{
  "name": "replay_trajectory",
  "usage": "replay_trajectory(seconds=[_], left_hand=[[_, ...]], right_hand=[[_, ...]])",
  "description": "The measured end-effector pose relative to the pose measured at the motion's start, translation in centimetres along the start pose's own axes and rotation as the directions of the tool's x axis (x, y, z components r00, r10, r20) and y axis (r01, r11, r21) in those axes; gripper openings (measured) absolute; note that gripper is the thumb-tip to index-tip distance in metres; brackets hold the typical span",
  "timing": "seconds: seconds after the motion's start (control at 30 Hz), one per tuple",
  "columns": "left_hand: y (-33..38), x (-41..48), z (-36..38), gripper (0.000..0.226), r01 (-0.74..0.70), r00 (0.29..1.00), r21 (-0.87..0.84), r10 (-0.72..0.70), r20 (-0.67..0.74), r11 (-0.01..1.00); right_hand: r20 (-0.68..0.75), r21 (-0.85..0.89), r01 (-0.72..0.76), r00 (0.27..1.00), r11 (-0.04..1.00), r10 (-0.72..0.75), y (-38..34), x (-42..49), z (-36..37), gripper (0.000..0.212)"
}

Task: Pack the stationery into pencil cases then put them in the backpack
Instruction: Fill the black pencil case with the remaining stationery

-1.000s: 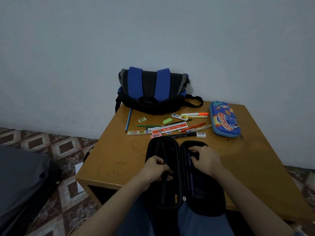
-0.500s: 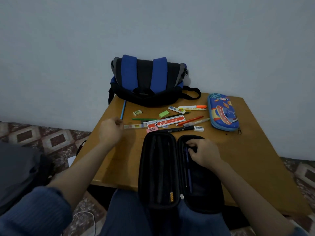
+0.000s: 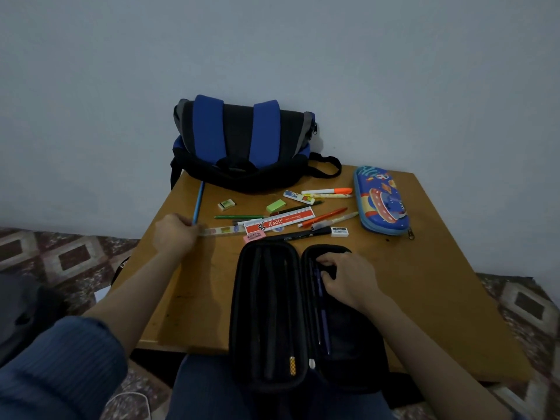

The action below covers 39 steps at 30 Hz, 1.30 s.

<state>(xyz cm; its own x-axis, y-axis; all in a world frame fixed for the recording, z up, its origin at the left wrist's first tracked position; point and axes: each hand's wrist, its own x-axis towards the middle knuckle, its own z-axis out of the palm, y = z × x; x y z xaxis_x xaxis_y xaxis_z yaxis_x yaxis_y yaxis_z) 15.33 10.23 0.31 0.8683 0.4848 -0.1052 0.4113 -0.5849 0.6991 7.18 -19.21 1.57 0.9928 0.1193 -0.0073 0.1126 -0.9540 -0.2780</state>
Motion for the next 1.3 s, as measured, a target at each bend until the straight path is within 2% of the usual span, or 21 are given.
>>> replay_trajectory(seconds=[0.33,0.6,0.67,0.73,0.83,0.9,1.03,1.1,1.2,1.3], left_hand=[[-0.1,0.5,-0.4,0.03,0.052,0.996,0.116,-0.044,-0.072,0.992],[-1.6,-1.1,-2.0,0.022,-0.053,0.991,0.086,0.063,-0.12,0.995],[-1.6,-1.6,-2.6,0.02,-0.111,0.979,0.031,0.115,-0.169,0.993],[-1.4,-2.2,-3.5,0.018,-0.205,0.944,-0.084,0.175,-0.28,0.975],[-0.2,-3.6,-5.6,0.017,-0.382,0.862,-0.256,0.242,-0.446,0.888],[0.8,-4.4,-6.8,0.016,-0.457,0.836,-0.328,0.273,-0.477,0.827],[2.8,-6.2,-8.1,0.009,-0.476,0.873,-0.578,0.279,-0.399,0.663],[3.5,-7.1,-8.2,0.013,-0.453,0.891,-0.643,0.289,-0.35,0.618],[4.2,-8.3,-7.5,0.015,-0.398,0.917,-0.691,0.279,-0.285,0.604],[4.1,-9.2,-5.8,0.014,-0.346,0.937,-0.682,0.271,-0.219,0.645]], right_hand=[[0.01,-0.006,0.0,1.0,1.0,0.0,0.0,0.0,-0.2,0.037],[0.004,-0.01,0.018,1.0,1.0,-0.018,-0.1,-0.3,0.0,0.039],[0.008,-0.021,0.017,1.0,1.0,-0.016,-0.2,-0.4,-0.1,0.039],[0.022,-0.034,0.005,1.0,0.999,-0.004,-0.3,-0.3,-0.1,0.039],[0.04,-0.047,0.003,0.999,0.999,-0.001,-0.4,-0.1,-0.2,0.04],[0.049,-0.059,0.003,0.999,0.998,0.0,-0.4,-0.1,-0.3,0.04],[0.048,-0.072,0.0,0.999,0.997,0.003,-0.4,-0.1,-0.4,0.04],[0.047,-0.069,-0.007,0.999,0.998,0.011,-0.4,-0.2,-0.4,0.04],[0.051,-0.05,-0.016,0.999,0.999,0.018,-0.3,-0.3,-0.3,0.04],[0.047,-0.044,-0.012,0.999,0.999,0.014,-0.2,-0.4,-0.3,0.041]])
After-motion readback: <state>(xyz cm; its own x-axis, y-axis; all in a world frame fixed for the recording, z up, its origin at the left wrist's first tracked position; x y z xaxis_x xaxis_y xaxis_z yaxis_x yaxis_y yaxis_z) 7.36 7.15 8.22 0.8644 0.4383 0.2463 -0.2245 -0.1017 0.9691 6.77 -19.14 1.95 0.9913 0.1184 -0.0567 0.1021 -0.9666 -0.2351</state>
